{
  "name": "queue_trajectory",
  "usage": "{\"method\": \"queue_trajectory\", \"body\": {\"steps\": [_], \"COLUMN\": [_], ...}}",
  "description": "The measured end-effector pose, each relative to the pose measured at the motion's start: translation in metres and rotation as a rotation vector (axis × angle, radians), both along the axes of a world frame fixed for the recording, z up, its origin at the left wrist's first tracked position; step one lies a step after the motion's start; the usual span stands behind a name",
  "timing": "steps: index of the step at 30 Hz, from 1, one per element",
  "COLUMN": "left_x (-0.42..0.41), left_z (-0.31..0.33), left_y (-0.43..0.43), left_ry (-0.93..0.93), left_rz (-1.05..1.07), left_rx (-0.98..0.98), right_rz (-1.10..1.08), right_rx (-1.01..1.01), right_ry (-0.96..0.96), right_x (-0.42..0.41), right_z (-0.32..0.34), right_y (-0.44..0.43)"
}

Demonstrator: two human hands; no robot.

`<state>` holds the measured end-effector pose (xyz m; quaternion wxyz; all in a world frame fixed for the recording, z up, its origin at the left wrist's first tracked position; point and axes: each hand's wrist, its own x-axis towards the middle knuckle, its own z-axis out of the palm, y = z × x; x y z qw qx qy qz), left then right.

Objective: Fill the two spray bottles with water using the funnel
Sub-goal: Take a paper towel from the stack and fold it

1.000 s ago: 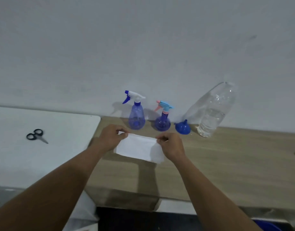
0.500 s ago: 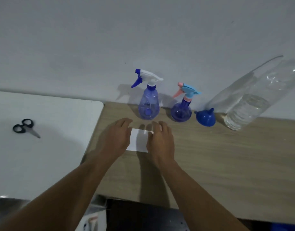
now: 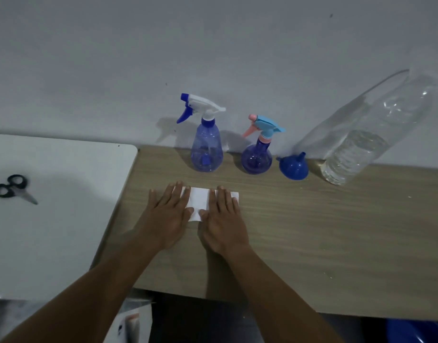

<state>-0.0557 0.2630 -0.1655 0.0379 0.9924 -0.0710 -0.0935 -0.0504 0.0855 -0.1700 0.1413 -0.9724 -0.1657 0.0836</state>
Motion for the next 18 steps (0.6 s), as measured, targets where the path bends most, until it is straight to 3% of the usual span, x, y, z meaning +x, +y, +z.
{"method": "queue_trajectory", "body": {"steps": [18], "left_x": [0.041], "left_z": [0.014], "left_y": [-0.275], "left_ry": [0.096], "left_rz": [-0.037], "left_rx": [-0.032], "right_rz": [0.006], "right_rx": [-0.090], "right_ry": [0.025], "right_x": [0.039], "right_z": [0.008], "right_y": [-0.279]}}
